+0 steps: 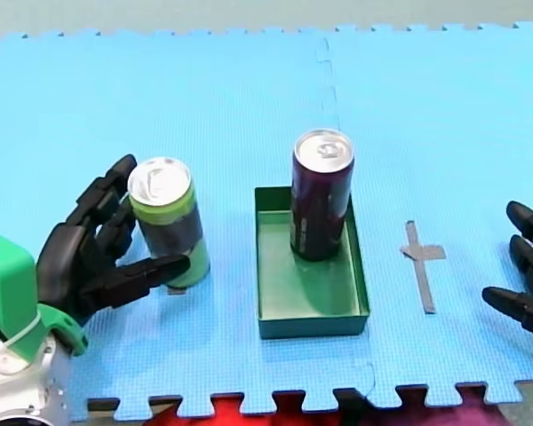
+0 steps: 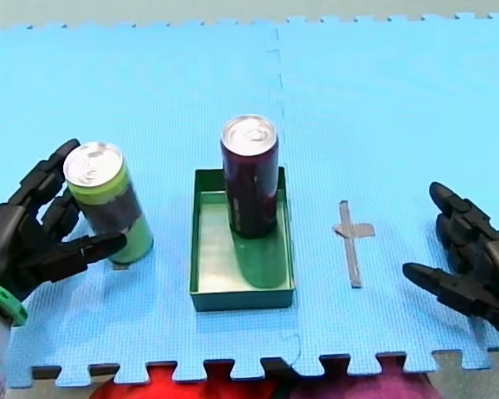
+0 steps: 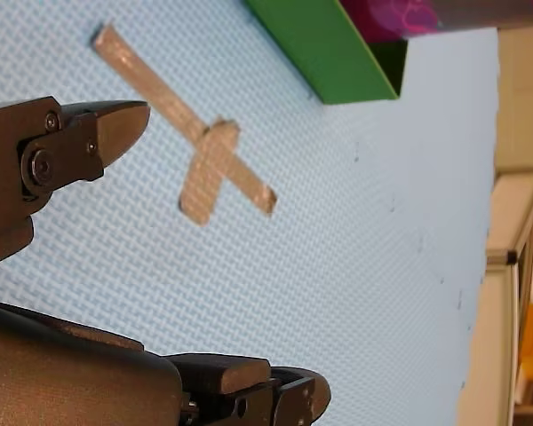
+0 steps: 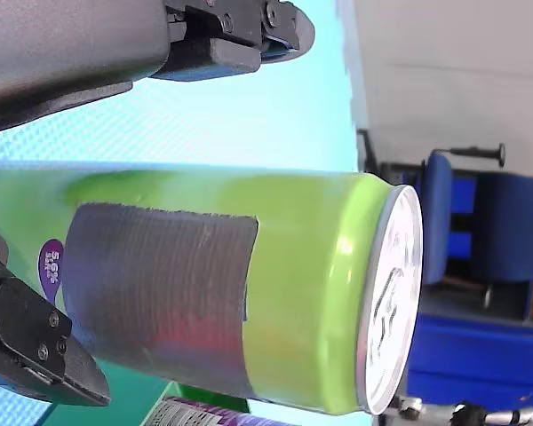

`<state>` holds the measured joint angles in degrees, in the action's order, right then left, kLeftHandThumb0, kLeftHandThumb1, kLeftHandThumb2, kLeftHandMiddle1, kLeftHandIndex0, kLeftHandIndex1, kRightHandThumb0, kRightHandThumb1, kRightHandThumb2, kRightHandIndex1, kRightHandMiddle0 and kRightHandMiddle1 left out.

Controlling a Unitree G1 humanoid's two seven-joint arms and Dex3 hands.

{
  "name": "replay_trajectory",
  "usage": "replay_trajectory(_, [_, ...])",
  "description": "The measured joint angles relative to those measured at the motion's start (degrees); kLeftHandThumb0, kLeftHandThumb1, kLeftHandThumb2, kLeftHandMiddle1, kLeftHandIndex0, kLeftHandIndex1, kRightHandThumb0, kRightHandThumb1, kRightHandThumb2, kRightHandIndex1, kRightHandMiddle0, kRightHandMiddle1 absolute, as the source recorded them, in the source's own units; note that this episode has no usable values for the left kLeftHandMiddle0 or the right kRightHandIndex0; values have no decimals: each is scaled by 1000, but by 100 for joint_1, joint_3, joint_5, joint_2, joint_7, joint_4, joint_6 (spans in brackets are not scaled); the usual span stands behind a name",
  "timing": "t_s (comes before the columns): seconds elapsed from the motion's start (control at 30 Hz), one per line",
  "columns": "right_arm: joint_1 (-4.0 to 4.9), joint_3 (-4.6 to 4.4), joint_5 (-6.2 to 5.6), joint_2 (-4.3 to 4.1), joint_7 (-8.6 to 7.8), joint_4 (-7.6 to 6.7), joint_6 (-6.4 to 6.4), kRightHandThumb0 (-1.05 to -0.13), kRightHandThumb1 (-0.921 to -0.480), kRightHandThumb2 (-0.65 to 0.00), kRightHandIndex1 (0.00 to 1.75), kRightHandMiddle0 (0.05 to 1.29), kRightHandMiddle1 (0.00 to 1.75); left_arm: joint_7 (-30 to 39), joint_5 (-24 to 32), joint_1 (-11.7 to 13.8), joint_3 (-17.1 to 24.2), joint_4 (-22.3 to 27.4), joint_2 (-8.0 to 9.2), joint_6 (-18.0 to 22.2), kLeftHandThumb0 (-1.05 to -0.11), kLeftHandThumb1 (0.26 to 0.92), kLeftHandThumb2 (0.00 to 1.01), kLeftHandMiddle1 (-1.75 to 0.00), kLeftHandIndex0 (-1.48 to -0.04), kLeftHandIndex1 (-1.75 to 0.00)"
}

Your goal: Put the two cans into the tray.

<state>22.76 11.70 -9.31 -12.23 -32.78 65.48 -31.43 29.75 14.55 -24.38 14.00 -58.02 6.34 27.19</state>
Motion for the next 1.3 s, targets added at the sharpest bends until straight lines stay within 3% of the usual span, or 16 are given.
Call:
replay_trajectory(0.07, [-3, 0, 1, 0, 4, 4, -11, -1022, -847, -2, 2, 196, 0, 115, -20, 26, -44, 71, 51, -129, -921, 635, 12, 0, -117, 0])
replay_trajectory(0.23, [-8, 1, 3, -1, 10, 11, -20, -1024, -848, -1, 0, 193, 0, 396, -37, 66, -116, 188, 164, -401, -961, 644, 7, 0, -112, 0])
replay_trajectory(0.77, [3, 17, 4, -3, 11, 89, -85, -1041, -851, -1, 0, 190, 0, 172, -243, 126, -305, 468, 121, -426, -1041, 672, 6, -7, -116, -2])
replay_trajectory(1.3, [-66, 17, -23, 18, -47, 12, -106, -1048, -854, -1, 0, 194, 1, 209, -201, 38, -311, 509, 84, -428, -1048, 694, 9, -17, -120, -2])
